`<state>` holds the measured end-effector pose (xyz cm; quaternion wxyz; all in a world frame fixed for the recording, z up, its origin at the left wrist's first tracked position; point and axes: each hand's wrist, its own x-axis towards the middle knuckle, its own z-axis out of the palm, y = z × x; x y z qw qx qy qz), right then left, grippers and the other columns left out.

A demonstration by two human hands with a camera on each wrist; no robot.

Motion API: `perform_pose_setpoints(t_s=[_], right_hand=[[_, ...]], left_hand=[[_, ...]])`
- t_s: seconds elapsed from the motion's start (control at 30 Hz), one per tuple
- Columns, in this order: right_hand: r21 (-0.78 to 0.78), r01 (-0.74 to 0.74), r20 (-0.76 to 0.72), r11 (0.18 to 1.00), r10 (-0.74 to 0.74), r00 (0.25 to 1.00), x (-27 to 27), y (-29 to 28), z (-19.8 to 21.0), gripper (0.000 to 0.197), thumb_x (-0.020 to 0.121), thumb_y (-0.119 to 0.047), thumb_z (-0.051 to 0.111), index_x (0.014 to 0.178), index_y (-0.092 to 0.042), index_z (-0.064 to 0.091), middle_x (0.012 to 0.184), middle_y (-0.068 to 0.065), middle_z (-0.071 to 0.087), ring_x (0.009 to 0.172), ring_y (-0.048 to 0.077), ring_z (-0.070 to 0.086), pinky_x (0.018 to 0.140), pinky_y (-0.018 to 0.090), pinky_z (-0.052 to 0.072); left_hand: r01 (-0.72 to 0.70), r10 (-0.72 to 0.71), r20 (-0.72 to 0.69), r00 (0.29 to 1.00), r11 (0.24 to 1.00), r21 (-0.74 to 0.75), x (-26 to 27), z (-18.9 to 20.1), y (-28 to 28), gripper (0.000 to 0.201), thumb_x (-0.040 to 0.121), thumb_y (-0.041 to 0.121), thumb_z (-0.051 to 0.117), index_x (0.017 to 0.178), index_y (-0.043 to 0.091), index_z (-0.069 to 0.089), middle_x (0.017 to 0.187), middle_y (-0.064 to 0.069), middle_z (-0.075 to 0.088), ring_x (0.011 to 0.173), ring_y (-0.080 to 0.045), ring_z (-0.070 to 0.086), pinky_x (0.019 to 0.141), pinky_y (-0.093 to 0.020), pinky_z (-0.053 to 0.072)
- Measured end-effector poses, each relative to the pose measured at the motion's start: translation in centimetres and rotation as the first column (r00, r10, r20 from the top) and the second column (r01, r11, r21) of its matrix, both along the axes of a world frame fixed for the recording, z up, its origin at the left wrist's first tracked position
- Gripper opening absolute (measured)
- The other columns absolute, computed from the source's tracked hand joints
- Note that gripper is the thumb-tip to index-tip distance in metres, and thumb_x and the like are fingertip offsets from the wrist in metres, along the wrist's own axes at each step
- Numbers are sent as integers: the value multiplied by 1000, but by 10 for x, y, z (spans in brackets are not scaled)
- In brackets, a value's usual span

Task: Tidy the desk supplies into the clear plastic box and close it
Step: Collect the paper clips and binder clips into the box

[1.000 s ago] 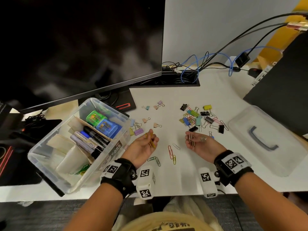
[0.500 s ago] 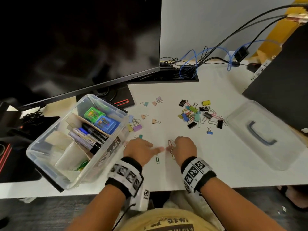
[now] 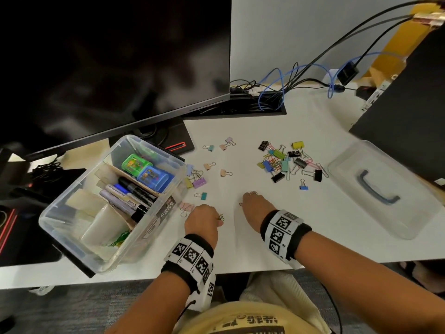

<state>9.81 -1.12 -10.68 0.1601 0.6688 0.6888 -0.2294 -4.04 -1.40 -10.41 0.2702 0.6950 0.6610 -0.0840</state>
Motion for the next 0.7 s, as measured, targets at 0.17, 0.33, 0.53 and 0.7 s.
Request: perform_pose_setpoints(t_s=[0.17,0.33,0.53,0.7], right_hand=[[45,-202,57,978,199,978,3,-2,-5,42,90,7,37,131,4,32,132,22,43,119,32,46,92,38,43],[-40,37,-379,998,-50,924,40,13,0,14,93,3,35,93,-10,39,92,9,48,87,20,47,73,26,33],[-624,309,-776,718,-618,-129,66,-2,0,10,87,2,53,87,-8,55,72,5,49,61,13,50,56,18,44],[-775,136,-611,616,-678,-408,75,-5,-14,47,42,-12,90,83,-4,68,71,6,60,61,16,63,59,19,55]], left_hand=[[14,-13,22,1000,999,-31,3,-6,-1,23,94,15,52,109,-1,58,119,-16,56,109,-26,57,86,-29,46],[64,-63,37,997,998,-23,4,-5,-3,22,90,7,51,111,1,52,121,-15,52,111,-25,55,91,-27,45],[126,-125,25,992,991,-51,3,-7,3,24,89,5,52,113,2,52,122,-15,52,113,-23,54,89,-25,45],[146,-144,53,988,989,-31,2,-10,5,23,89,1,51,111,0,53,121,-15,54,112,-23,55,87,-25,46]])
